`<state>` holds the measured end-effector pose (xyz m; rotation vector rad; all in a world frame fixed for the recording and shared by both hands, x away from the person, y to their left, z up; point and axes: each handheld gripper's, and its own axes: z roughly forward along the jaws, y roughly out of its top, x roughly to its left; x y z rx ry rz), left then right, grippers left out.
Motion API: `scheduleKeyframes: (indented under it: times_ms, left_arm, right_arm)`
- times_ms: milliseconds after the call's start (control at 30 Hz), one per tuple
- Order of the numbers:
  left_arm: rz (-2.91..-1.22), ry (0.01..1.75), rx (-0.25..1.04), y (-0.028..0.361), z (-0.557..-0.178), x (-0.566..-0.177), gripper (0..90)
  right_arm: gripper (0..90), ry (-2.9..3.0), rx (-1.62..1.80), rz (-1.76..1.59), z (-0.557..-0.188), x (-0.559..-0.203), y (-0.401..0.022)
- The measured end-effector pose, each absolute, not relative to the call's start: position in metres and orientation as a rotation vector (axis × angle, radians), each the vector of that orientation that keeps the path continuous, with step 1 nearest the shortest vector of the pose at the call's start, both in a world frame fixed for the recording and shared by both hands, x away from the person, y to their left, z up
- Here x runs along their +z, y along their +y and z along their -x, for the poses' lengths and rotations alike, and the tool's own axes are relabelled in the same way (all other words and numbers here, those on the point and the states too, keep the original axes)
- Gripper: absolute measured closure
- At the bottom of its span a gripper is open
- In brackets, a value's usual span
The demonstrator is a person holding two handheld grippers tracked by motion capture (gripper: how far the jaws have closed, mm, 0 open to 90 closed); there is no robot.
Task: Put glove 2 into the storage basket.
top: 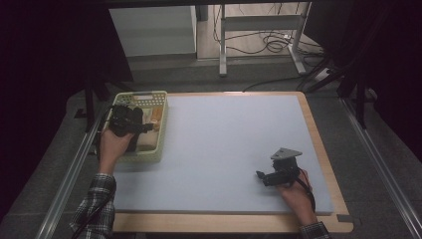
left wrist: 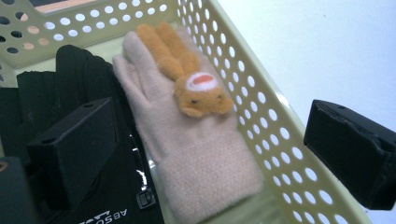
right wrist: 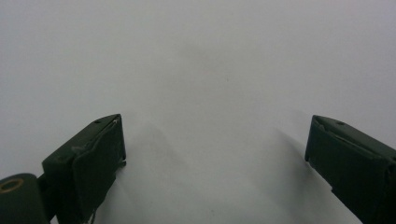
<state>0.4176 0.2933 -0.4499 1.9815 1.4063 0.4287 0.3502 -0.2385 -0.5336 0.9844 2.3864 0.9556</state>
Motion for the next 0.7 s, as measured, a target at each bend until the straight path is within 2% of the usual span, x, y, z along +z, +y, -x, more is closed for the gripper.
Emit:
scheduleKeyframes:
  times_ms: [367,700]
  left_arm:
    - [-1.967,1.314,0.429,0.285,-0.401,-0.445,2.6]
    - [-2.009,1.148,0.421,0.246,-0.381,-0.437,2.6]
  right_arm:
    - [4.7,2.387,0.952,-0.982,-0.350,-0.533,-0.238]
    - [4.7,2.386,0.949,-0.981,-0.350,-0.533,-0.238]
